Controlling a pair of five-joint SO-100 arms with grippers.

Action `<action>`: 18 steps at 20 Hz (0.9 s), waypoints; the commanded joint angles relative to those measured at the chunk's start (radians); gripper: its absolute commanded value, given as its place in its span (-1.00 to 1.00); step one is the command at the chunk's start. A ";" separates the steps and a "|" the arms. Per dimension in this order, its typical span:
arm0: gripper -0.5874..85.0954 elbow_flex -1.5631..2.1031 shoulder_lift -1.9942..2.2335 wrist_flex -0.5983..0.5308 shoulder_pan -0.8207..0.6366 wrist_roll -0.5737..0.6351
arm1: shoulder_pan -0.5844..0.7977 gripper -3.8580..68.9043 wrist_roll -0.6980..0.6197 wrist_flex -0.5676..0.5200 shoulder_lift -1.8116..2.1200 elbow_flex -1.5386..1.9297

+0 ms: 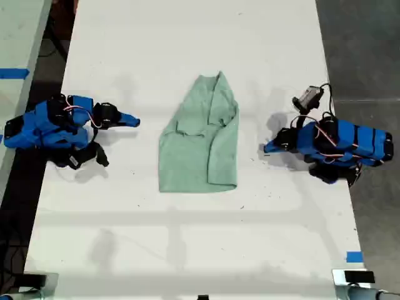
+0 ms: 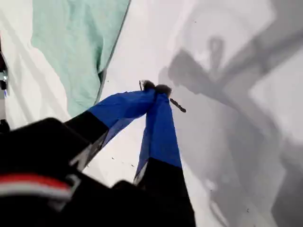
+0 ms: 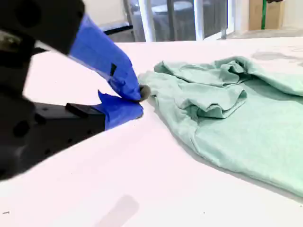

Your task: Fold t shirt

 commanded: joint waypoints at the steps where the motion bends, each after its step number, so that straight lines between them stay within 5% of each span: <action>1: -0.99 0.000 0.008 0.006 -0.009 -0.069 | -0.044 -0.93 -0.031 0.000 0.015 0.040; 9: -0.99 0.003 -0.003 -0.046 0.000 -0.048 | -0.044 -0.93 -0.026 0.002 0.015 0.040; 14: -0.99 -0.741 -0.999 -0.014 0.089 -0.078 | -0.038 -0.94 -0.029 0.002 0.015 0.038; 15: -0.89 -0.907 -1.203 0.046 0.110 -0.126 | -0.040 -0.94 -0.029 0.005 0.015 0.037; 16: -0.50 -1.029 -1.371 0.086 0.135 -0.192 | -0.041 -0.94 -0.029 0.005 0.015 0.037; 18: -0.40 -1.137 -1.594 0.092 0.178 -0.291 | -0.043 -0.94 -0.032 0.005 0.015 0.037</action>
